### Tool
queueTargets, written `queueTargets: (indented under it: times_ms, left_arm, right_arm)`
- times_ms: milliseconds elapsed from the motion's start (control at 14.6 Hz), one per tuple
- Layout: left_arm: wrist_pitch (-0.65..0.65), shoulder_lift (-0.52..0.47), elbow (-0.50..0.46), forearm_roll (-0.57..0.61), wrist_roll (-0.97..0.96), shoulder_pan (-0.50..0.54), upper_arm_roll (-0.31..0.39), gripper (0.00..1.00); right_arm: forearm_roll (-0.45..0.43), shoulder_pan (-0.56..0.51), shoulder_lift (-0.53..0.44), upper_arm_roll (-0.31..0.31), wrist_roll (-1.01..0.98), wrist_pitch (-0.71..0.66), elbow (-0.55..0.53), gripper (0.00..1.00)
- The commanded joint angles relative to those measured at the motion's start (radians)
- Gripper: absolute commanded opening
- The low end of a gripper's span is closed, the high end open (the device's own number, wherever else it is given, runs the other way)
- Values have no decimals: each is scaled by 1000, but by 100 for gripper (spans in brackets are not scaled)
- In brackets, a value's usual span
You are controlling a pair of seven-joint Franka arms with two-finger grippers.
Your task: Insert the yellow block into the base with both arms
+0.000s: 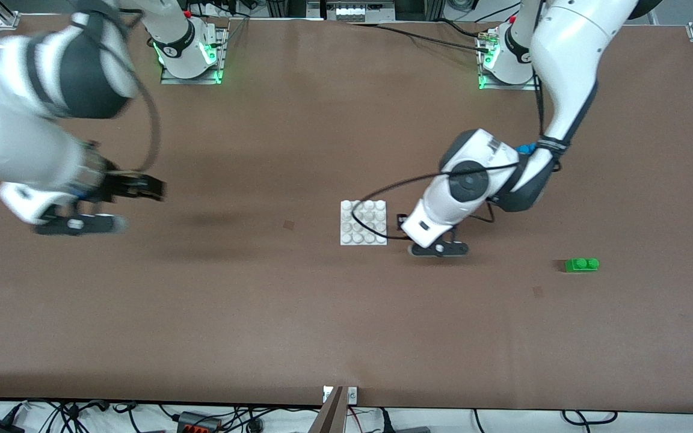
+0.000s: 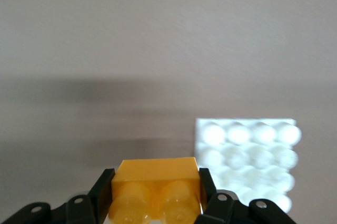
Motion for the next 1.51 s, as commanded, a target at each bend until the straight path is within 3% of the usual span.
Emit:
queueTargets:
  times_ms: [0, 206, 344, 412, 618, 756, 893, 962, 1305, 1443]
  left_arm:
    - [75, 36, 0, 101, -130, -70, -11, 52]
    - [100, 70, 0, 223, -211, -104, -33, 52]
    - [102, 87, 2, 260, -272, -122, -34, 52]
    - [106, 90, 2, 271, -276, -122, -35, 52]
    - [187, 96, 0, 300, -370, -139, -35, 52]
    - [189, 101, 0, 327, -386, -139, -35, 52]
    - [191, 108, 0, 330, -403, -141, -35, 52]
    - [191, 108, -1, 330, -406, -141, -35, 52]
    - [191, 121, -6, 334, -446, -144, -36, 53]
    - [191, 128, -6, 356, -449, -148, -39, 53]
  right_arm:
    - [-12, -8, -56, -93, -154, -72, -30, 100]
    - [-16, -4, -98, -177, -188, -193, -24, 100]
    - [-39, -48, -152, -148, -189, -197, -38, 100]
    - [-44, -110, -161, -71, -189, -200, -43, 100]
    - [-143, -395, -233, 274, -169, -186, -93, 100]
    - [-196, -613, -319, 527, -146, -105, -208, 100]
    - [-239, -764, -431, 701, -121, 36, -367, 100]
    - [-246, -792, -441, 740, -123, 62, -379, 100]
    - [-247, -792, -432, 734, -126, 60, -285, 100]
    - [-237, -766, -415, 694, -124, 46, -254, 100]
